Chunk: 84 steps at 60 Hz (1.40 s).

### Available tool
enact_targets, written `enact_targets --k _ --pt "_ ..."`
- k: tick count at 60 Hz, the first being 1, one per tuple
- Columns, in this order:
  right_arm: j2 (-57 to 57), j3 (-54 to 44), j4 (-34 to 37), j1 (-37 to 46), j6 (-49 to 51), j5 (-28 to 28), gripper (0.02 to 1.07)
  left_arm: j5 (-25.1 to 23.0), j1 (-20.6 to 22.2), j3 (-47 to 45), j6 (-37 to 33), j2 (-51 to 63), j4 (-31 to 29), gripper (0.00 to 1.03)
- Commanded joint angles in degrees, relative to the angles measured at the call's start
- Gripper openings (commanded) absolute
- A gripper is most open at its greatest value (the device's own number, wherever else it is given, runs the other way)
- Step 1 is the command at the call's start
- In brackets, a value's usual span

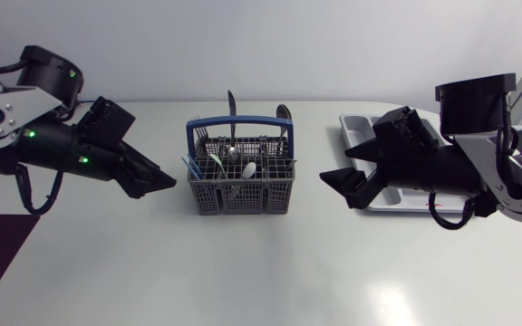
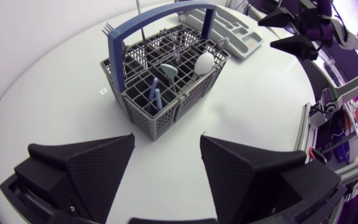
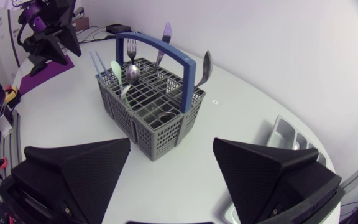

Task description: Unload the cutlery basket into the drawer organizer.

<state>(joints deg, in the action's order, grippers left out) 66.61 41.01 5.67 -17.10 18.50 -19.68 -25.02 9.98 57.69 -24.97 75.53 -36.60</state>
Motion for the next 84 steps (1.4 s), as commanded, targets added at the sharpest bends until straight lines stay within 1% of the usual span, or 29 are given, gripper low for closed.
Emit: enact_targets --k 1,4,8,9,10,12,15,18,24,26,28,34,38,46,49,60,64,75,77,78,80,82,84 --pt "-0.78 -1.55 0.74 -1.71 -1.19 0.61 0.99 4.1 4.35 5.68 5.81 1.29 -3.57 0.89" --pt "-0.69 -1.64 0.83 -2.41 -1.19 1.14 0.99 7.44 6.37 8.31 9.15 2.17 -5.94 0.89" --pt "-0.6 -1.55 0.83 -3.38 -1.28 1.66 0.99 10.16 8.83 12.01 12.23 3.4 -9.46 0.89" --pt "-0.6 -1.55 0.83 -3.55 -1.36 1.75 0.99 10.25 8.92 12.09 12.32 3.49 -9.54 0.89" --pt "-0.6 -1.46 0.83 -3.73 -1.45 1.84 0.99 11.57 9.53 13.5 13.55 4.45 -10.69 0.89" --pt "-0.6 -1.2 1.01 -4.25 -1.63 1.93 0.99 12.62 10.06 14.91 14.6 5.42 -11.74 0.89" --pt "-0.6 -0.94 1.1 -5.22 -2.15 2.46 0.99 15.0 10.41 16.14 16.09 6.83 -12.18 0.89" --pt "-0.69 -0.5 1.62 -6.28 -2.59 2.9 0.99 15.96 10.59 16.84 16.8 7.79 -12.27 0.88" --pt "-0.69 0.65 2.33 -8.82 -3.38 4.21 0.99 19.21 11.12 17.54 18.2 10.87 -12.44 0.81" --pt "-0.69 0.91 2.33 -9.53 -3.65 4.74 0.99 19.48 11.29 17.63 18.29 11.49 -12.44 0.81" --pt "-0.52 1.17 2.41 -10.32 -3.65 5.36 0.99 19.48 11.29 17.72 18.38 11.92 -12.27 0.77" --pt "0.01 1.35 2.06 -12.25 -4.0 6.67 0.99 19.57 11.47 17.81 18.73 13.51 -11.13 0.62" --pt "0.28 1.26 1.8 -12.96 -4.26 6.94 0.99 19.74 11.56 17.81 19.35 14.03 -10.42 0.57" --pt "0.54 0.47 1.01 -13.83 -4.62 7.47 0.99 20.36 12.17 17.46 20.23 14.39 -7.87 0.41" --pt "0.54 0.21 0.74 -14.19 -4.62 7.64 0.99 20.53 12.43 17.63 20.49 14.82 -7.35 0.4" --pt "0.19 -0.41 0.39 -14.54 -4.62 8.08 0.99 23.43 14.1 17.81 21.81 16.06 -5.76 0.38" --pt "-0.08 -0.67 0.3 -14.54 -4.62 8.17 0.99 24.58 14.63 17.54 22.16 16.14 -5.15 0.35" --pt "-0.69 -1.73 0.13 -14.54 -4.62 8.17 0.99 25.89 14.72 17.1 23.83 16.32 -4.18 0.24" --pt "-0.69 -1.82 0.13 -14.54 -4.62 8.17 0.99 25.98 14.72 17.1 23.83 16.32 -4.18 0.24" --pt "-0.78 -1.9 -0.05 -14.54 -4.62 8.17 0.99 25.98 14.63 17.02 23.83 16.32 -4.18 0.2" --pt "-0.78 -2.17 -0.22 -14.54 -4.62 8.17 0.99 25.98 14.63 16.84 23.83 16.32 -4.18 0.2" --pt "-0.87 -2.25 -0.4 -14.54 -4.62 8.17 0.99 26.07 14.63 16.84 23.83 16.32 -4.18 0.16" --pt "-0.87 -2.43 -0.57 -14.54 -4.62 8.17 0.99 26.07 14.72 16.75 23.65 16.32 -4.18 0.16"
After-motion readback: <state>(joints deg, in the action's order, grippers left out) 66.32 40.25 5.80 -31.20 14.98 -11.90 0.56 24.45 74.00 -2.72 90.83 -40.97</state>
